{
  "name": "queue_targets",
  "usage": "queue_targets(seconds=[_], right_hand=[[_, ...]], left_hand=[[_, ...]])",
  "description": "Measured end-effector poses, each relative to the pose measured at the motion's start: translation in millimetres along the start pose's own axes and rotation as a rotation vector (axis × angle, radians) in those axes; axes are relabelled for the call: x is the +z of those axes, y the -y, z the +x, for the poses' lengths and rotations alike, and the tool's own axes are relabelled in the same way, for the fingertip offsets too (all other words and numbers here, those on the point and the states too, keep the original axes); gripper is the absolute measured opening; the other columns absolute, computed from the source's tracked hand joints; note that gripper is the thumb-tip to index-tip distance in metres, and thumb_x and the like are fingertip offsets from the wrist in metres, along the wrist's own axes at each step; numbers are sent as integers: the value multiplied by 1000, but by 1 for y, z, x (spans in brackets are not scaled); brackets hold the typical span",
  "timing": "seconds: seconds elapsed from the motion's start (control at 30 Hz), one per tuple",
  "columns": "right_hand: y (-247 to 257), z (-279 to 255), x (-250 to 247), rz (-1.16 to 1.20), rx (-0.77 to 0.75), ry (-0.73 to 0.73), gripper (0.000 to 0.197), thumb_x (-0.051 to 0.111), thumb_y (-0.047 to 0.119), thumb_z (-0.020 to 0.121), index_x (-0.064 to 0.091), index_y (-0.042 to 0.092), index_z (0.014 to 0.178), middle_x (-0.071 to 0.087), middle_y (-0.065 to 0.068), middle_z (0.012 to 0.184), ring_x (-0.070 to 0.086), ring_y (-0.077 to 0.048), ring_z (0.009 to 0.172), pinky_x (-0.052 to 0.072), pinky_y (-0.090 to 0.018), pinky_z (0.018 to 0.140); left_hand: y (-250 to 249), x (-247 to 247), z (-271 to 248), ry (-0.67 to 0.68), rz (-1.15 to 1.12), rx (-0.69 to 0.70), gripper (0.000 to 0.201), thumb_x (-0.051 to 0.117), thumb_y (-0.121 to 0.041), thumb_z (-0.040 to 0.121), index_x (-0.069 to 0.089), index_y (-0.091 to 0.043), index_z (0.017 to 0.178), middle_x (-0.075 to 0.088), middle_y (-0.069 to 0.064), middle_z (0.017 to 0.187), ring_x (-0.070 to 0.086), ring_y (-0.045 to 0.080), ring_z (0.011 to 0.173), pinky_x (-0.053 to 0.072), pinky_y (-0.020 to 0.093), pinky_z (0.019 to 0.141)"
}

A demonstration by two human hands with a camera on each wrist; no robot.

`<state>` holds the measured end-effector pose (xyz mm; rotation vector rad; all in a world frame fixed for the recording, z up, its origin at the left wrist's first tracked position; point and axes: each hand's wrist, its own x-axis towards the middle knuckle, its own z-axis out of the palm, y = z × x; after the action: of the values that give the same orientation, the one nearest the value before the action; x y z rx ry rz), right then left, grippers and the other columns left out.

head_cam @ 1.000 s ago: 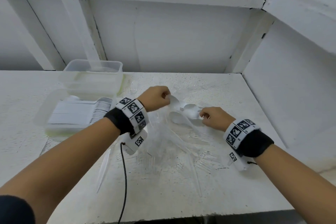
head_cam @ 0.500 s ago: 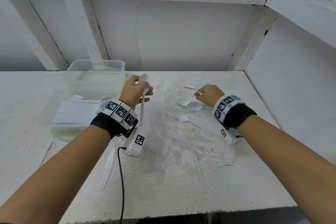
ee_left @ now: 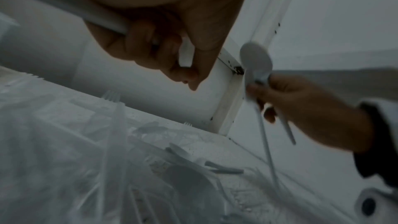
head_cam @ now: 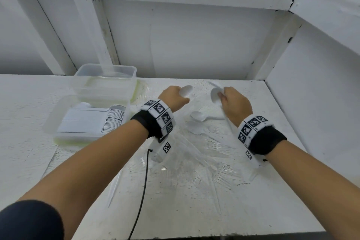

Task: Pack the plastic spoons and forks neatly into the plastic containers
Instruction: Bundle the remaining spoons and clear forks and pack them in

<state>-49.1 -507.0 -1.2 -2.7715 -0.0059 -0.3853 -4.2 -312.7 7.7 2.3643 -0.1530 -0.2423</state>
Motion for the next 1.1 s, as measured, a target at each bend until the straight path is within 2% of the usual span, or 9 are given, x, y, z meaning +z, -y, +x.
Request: queue_targets(seconds=[0.2, 0.33, 0.43, 0.57, 0.73, 0.8, 0.87, 0.97, 1.1], right_hand=[[-2, -9, -20, 438, 212, -92, 32, 28, 32, 101, 41, 13, 124, 63, -12, 81, 65, -28, 67, 53, -38, 65], [-6, -15, -22, 622, 336, -54, 29, 30, 36, 100, 39, 25, 126, 52, -6, 67, 53, -21, 53, 48, -33, 53], [-11, -16, -19, 573, 325, 6, 32, 33, 39, 99, 47, 18, 120, 52, 2, 78, 52, -17, 71, 43, -31, 64], [-17, -18, -18, 445, 310, 170, 23, 47, 37, 95, 46, 15, 89, 47, 4, 77, 46, -9, 68, 35, -24, 57], [-24, -13, -12, 392, 287, 242, 5, 48, 17, 94, 48, 14, 91, 44, 3, 71, 46, -20, 70, 34, -23, 54], [-20, -11, -11, 453, 286, 222, 17, 43, 24, 97, 52, 19, 110, 46, 6, 72, 46, -16, 66, 34, -23, 55], [-14, -9, -11, 417, 256, 272, 35, 42, 33, 98, 45, 22, 131, 56, 8, 88, 54, -13, 79, 40, -24, 65], [-7, 0, -4, 237, 203, 372, 42, 54, 32, 93, 47, 12, 130, 58, -5, 121, 53, -25, 114, 39, -27, 85], [1, 13, 20, 60, 212, 531, 14, 59, 18, 90, 62, 7, 97, 61, -3, 88, 58, -24, 90, 39, -20, 63]], left_hand=[[-28, 35, 23, 233, 446, 106, 11, 58, -17, 86, 53, -10, 93, 55, 6, 87, 52, 22, 74, 39, 24, 58], [-24, 50, 22, 336, 694, 179, 15, 58, -22, 87, 54, -8, 88, 55, 7, 78, 54, 24, 70, 43, 27, 60], [-21, 51, 21, 373, 782, 180, 11, 63, -17, 82, 56, -9, 87, 55, 5, 72, 55, 22, 66, 44, 26, 57], [-20, 47, 23, 381, 711, 178, 12, 58, -19, 89, 51, -9, 88, 53, 6, 81, 51, 24, 73, 37, 25, 54], [-17, 28, 15, 288, 630, 232, 15, 47, -16, 92, 60, -9, 94, 62, 8, 95, 59, 26, 86, 40, 28, 65], [-15, 14, 9, 214, 533, 252, 20, 46, -17, 92, 62, -10, 102, 64, 6, 101, 59, 24, 91, 40, 27, 68], [-13, -2, 3, 127, 419, 247, 22, 47, -17, 91, 61, -15, 107, 61, 1, 99, 54, 19, 87, 37, 27, 69], [-6, -23, -4, 8, 245, 215, 20, 51, -18, 87, 58, -15, 105, 57, -1, 92, 51, 18, 82, 38, 28, 68], [8, -40, -15, -152, 12, 163, 8, 57, -15, 82, 50, -13, 85, 47, -4, 68, 45, 14, 58, 34, 25, 50]])
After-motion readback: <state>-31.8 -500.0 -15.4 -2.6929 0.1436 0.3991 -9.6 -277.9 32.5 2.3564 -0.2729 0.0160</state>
